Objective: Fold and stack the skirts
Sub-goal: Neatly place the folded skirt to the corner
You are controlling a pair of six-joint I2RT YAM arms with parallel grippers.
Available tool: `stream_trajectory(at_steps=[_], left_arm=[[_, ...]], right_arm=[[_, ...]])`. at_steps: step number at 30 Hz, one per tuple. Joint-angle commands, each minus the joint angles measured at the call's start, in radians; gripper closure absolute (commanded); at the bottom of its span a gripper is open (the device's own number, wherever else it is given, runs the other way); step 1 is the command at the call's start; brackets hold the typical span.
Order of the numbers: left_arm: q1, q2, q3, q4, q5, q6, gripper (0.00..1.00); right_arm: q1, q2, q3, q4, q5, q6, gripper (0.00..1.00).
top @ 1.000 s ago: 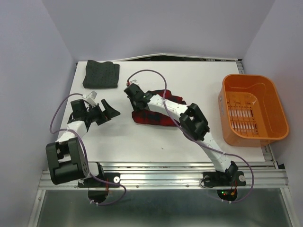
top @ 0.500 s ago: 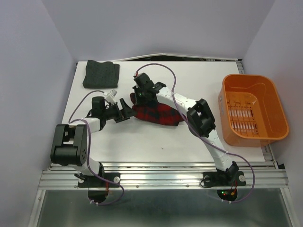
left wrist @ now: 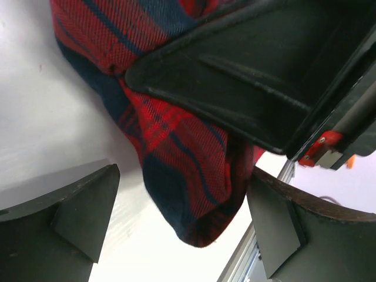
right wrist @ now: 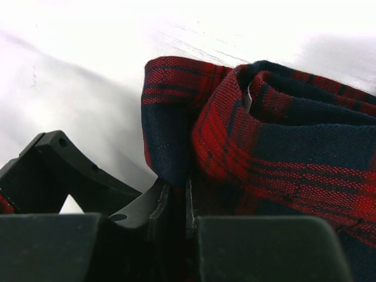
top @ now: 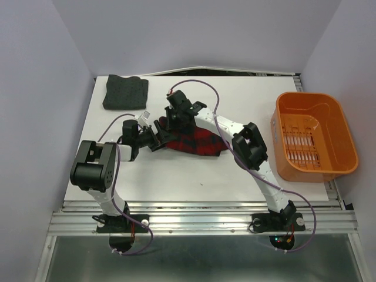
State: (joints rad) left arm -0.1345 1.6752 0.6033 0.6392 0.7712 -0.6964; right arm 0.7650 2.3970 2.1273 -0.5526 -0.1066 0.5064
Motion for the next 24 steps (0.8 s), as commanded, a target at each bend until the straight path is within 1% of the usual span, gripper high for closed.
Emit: stream_trajectory(at_steps=[1, 7, 12, 17, 18, 21, 22, 24], left_arm=[[-0.016, 0.011, -0.003, 0.235, -0.023, -0.092, 0.02], [-0.074, 0.026, -0.076, 0.469, -0.081, -0.224, 0.02], [-0.086, 0.073, -0.076, 0.473, -0.127, -0.252, 0.02], [-0.088, 0.118, -0.065, 0.458, -0.193, -0.252, 0.05], [-0.088, 0.124, -0.056, 0.455, -0.2, -0.25, 0.07], [-0.088, 0.153, -0.028, 0.458, -0.205, -0.25, 0.14], [-0.089, 0.164, -0.024, 0.477, -0.205, -0.25, 0.19], [-0.091, 0.173, -0.019, 0.494, -0.208, -0.255, 0.23]], right_arm=[[-0.007, -0.062, 0.028, 0.054, -0.027, 0.07, 0.99], [-0.007, -0.03, 0.046, 0.062, -0.008, 0.127, 0.99], [-0.016, -0.016, 0.071, 0.069, -0.002, 0.171, 0.99], [-0.026, -0.03, 0.082, 0.072, 0.027, 0.205, 0.99], [-0.026, -0.035, 0.08, 0.075, 0.027, 0.218, 0.99], [-0.035, -0.048, 0.062, 0.082, -0.002, 0.238, 0.99], [-0.035, -0.052, 0.05, 0.088, -0.017, 0.241, 0.99], [-0.035, -0.055, 0.039, 0.088, -0.033, 0.25, 0.99]])
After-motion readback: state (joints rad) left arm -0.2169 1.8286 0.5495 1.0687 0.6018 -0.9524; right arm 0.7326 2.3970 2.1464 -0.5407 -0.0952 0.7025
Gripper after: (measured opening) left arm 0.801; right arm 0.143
